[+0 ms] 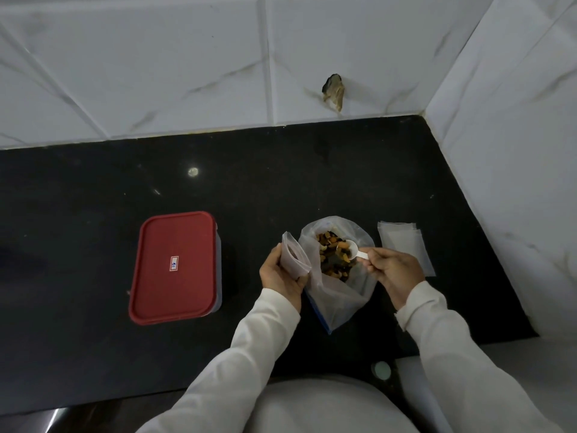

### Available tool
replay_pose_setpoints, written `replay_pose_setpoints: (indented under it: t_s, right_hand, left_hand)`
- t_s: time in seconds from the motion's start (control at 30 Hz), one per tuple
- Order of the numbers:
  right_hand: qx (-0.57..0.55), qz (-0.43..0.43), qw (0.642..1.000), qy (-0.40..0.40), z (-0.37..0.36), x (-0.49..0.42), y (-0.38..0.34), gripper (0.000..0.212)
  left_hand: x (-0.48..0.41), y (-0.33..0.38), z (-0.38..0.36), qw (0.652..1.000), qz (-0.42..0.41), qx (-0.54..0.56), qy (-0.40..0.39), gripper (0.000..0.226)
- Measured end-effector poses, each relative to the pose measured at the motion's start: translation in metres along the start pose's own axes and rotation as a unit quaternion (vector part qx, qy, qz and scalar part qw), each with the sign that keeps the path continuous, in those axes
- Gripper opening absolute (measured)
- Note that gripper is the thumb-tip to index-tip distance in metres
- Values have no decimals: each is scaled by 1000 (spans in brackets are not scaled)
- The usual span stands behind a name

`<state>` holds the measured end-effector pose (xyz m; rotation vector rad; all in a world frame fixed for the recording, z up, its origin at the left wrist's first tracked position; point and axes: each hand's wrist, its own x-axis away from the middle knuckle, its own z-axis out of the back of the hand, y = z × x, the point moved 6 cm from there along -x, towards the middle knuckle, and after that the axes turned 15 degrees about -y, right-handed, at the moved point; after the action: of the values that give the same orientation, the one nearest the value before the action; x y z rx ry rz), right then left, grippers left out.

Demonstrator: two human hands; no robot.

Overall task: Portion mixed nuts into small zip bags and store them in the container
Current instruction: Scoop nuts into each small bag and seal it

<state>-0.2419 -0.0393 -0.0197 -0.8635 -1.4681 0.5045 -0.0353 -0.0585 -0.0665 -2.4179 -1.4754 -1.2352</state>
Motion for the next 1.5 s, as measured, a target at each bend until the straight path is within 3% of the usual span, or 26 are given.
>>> replay_pose_setpoints:
  t_s: [0.2,0.47,0.6,1.17,1.3,1.5]
  right_hand:
    - [-56,-2,998,9,1,15,-13,20]
    - [-64,67,991,-92,-49,49,-52,19]
    - [-29,67,990,-118,-73,50,-45,22]
    - [144,107,980,-88,-71,43,-46,22]
    - [235,155,956,-80,-76,47,-55,20]
    - [362,261,891,-84,-92,59,-66,17]
  left_hand:
    - [5,0,-3,1000,13,1,-16,29]
    - [9,0,-9,999,28,-1,-17,33]
    - [11,-2,-11,999,36,0,-26,33]
    - [17,-1,-15,997,56,26,-40,33]
    - [16,-1,-14,998,53,-3,-21,31]
    - [17,-1,-17,998,54,-28,-17,32]
